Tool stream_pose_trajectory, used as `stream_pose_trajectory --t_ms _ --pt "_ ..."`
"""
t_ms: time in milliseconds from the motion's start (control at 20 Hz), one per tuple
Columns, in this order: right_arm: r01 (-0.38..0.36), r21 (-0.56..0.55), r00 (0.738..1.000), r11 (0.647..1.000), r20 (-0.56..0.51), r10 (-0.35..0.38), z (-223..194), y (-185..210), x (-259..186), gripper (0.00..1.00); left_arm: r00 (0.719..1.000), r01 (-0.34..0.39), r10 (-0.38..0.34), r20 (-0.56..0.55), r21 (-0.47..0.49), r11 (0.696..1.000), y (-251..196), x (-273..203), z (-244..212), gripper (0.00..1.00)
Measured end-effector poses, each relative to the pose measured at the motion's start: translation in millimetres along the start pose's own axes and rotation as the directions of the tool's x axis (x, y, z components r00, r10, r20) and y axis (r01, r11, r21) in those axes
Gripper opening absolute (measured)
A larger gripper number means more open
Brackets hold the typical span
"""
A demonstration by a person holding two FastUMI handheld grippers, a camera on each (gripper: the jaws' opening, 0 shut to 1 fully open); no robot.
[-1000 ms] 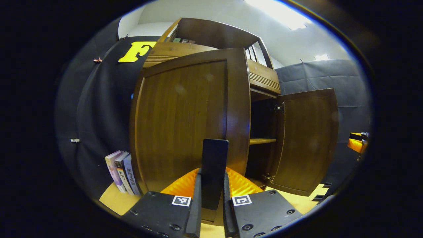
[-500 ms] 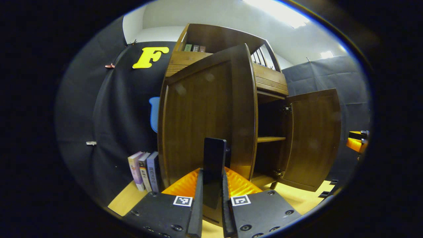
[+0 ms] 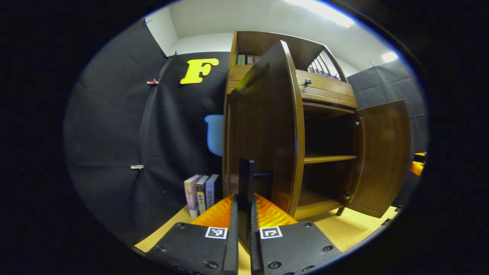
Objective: Open the right door of the double-door shoe cabinet with the right hand, and open the left door with the left hand.
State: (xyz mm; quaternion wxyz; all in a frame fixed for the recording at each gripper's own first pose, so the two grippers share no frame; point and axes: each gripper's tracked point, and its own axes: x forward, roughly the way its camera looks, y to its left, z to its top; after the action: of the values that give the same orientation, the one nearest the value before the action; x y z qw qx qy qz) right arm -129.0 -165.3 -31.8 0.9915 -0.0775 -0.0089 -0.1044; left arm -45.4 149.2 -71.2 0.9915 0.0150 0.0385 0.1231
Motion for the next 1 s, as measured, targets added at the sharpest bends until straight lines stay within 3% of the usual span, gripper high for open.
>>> stream_pose_trajectory --t_ms 250,350,550,750,1000 --pt "-0.046 0.033 0.999 0.998 0.023 0.045 2 20 9 0.97 0.995 -0.092 0.092 -0.024 0.017 0.996 35 -12 -8 0.05" --pt "-0.064 0.034 0.998 0.997 0.017 0.064 0 28 13 0.97 0.993 -0.116 0.116 -0.017 0.008 0.993 47 -23 -4 0.06" --pt "-0.099 0.027 0.995 0.995 0.007 0.099 -3 45 23 0.97 0.994 -0.109 0.108 -0.012 -0.054 0.993 43 -53 8 0.05" --pt "-0.116 0.055 0.993 0.992 0.001 0.116 -6 58 29 0.97 0.992 -0.090 0.089 0.087 0.007 0.996 15 -86 51 0.05" --pt "-0.161 0.097 0.984 0.982 -0.055 0.167 2 81 47 0.97 0.975 -0.009 -0.003 0.221 0.057 0.998 -40 -83 110 0.05"
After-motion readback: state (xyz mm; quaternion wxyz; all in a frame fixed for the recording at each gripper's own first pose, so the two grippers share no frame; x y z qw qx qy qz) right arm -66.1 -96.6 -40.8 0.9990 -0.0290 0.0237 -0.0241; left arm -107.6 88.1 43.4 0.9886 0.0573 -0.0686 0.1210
